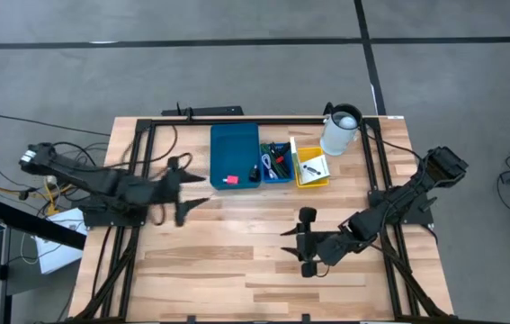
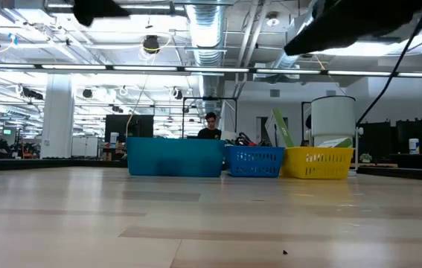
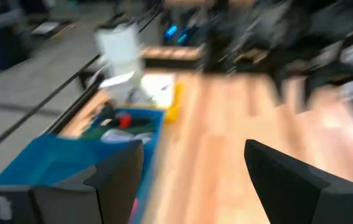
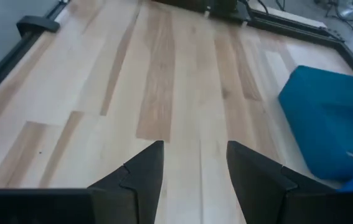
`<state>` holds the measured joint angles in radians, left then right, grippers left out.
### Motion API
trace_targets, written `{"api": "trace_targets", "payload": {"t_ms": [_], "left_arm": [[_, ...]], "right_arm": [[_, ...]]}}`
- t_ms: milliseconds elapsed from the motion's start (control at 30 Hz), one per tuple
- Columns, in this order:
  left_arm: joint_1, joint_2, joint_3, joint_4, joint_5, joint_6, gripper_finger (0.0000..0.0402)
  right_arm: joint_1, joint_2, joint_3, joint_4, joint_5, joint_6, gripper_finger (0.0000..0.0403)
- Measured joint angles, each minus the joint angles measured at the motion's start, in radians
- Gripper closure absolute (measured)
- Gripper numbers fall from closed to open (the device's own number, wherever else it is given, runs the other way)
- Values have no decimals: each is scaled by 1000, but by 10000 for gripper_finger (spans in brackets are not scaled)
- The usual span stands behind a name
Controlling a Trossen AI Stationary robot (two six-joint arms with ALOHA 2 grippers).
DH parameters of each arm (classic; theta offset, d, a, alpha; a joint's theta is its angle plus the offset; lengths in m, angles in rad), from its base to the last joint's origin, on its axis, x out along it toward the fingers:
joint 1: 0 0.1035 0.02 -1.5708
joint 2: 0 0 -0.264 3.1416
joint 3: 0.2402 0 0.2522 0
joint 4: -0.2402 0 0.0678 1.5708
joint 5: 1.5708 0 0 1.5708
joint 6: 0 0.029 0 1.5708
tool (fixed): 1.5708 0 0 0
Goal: Pick and place items into bin
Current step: Return to Home Position
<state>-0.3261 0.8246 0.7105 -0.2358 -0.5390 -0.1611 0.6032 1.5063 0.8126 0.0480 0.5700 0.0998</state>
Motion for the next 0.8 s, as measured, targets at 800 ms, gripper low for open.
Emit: {"api": "trace_targets", "payload": {"t_ms": [800], "left_arm": [[-205, -464, -481, 463, 85, -13, 132]], "right_arm": [[30, -860, 115, -587, -623, -77, 233]]}}
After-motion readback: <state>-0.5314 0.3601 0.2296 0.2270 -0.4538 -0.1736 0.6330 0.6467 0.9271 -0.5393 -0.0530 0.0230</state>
